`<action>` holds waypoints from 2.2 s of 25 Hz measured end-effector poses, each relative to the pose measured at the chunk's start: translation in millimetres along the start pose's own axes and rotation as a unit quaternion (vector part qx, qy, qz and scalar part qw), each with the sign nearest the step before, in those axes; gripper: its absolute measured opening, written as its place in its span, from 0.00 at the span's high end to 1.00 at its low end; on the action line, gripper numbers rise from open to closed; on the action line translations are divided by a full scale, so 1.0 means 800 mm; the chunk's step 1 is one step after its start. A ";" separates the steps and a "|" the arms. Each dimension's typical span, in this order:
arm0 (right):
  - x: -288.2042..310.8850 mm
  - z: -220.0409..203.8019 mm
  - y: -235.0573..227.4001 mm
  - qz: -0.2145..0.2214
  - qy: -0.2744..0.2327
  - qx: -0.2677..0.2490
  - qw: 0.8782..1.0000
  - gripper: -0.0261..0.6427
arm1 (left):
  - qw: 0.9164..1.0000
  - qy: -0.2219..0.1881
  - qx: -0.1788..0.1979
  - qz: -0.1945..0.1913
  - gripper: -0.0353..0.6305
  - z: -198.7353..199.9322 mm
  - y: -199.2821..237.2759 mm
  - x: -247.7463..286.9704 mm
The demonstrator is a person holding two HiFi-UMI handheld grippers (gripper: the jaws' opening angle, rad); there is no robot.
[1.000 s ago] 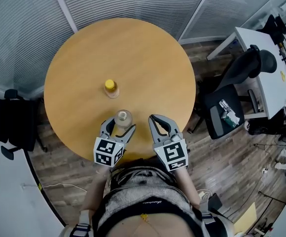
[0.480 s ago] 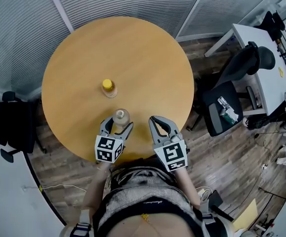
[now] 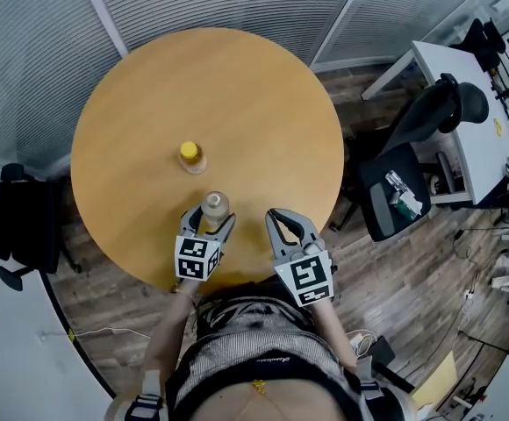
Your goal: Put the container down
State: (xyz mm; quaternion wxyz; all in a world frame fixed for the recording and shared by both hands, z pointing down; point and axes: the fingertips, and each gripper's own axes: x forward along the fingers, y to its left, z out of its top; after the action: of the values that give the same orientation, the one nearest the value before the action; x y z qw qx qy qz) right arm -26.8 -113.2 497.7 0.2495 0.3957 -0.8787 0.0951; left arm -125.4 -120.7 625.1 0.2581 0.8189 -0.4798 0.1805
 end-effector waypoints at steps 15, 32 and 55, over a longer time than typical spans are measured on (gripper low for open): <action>0.000 -0.014 -0.003 -0.006 0.017 -0.007 1.000 0.93 | 0.999 0.038 0.006 0.028 0.44 -0.042 0.033 0.050; 0.000 -0.020 -0.003 -0.009 0.027 -0.001 1.000 0.93 | 0.997 0.064 0.024 0.034 0.44 -0.063 0.040 0.081; -0.002 -0.032 0.002 -0.006 0.037 0.002 0.999 0.93 | 0.994 0.087 0.047 0.044 0.44 -0.077 0.040 0.083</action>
State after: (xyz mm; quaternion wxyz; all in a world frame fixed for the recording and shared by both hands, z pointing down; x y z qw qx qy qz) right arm -17.7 -102.1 519.1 0.2818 0.3981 -0.8660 0.1103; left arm -124.9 -142.7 718.8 0.2521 0.7892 -0.4824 0.2845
